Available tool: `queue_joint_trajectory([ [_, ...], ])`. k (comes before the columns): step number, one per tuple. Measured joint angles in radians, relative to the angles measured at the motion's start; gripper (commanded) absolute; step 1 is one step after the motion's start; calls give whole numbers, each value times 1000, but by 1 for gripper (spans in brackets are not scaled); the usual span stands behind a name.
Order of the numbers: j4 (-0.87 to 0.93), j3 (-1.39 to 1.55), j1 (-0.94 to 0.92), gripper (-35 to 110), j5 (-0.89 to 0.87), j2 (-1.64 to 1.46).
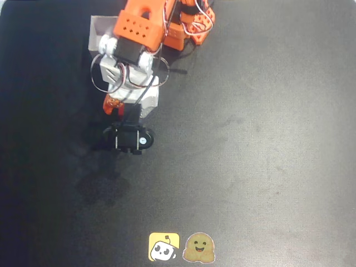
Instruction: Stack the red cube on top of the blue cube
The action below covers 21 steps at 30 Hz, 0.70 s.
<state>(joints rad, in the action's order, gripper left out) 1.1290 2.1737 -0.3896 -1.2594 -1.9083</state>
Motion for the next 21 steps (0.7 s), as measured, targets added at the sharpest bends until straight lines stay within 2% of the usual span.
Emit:
queue_joint_trajectory([
  [5, 14, 0, 2, 29, 0, -110],
  [10, 130, -28, 38, 28, -23, -255],
  [16, 215, 17, 67, 1, -29, -551],
  [21, 209, 153, 133, 0, -143, -776],
])
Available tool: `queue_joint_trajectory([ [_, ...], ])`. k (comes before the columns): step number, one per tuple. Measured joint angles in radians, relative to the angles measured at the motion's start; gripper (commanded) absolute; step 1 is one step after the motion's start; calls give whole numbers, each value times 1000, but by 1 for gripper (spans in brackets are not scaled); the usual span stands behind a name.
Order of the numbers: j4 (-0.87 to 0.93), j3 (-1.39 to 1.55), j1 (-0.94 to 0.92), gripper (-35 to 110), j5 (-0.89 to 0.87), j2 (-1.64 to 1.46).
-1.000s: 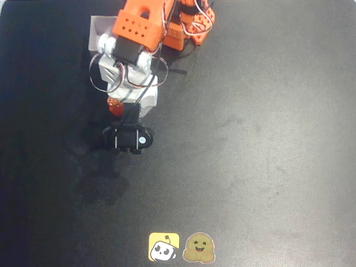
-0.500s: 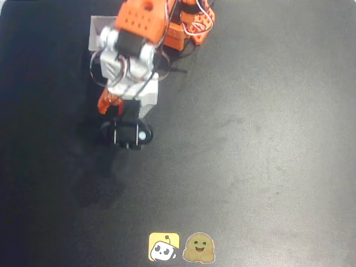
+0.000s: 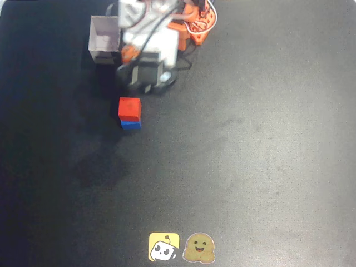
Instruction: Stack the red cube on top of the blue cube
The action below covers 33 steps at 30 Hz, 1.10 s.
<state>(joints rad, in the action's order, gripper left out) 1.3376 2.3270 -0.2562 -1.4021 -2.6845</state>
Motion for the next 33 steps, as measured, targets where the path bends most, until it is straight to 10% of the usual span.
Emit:
queue_joint_trajectory([
  [9, 17, 359, 95, 0, -184, -469],
  [33, 5, 630, 104, 0, -166, -506],
])
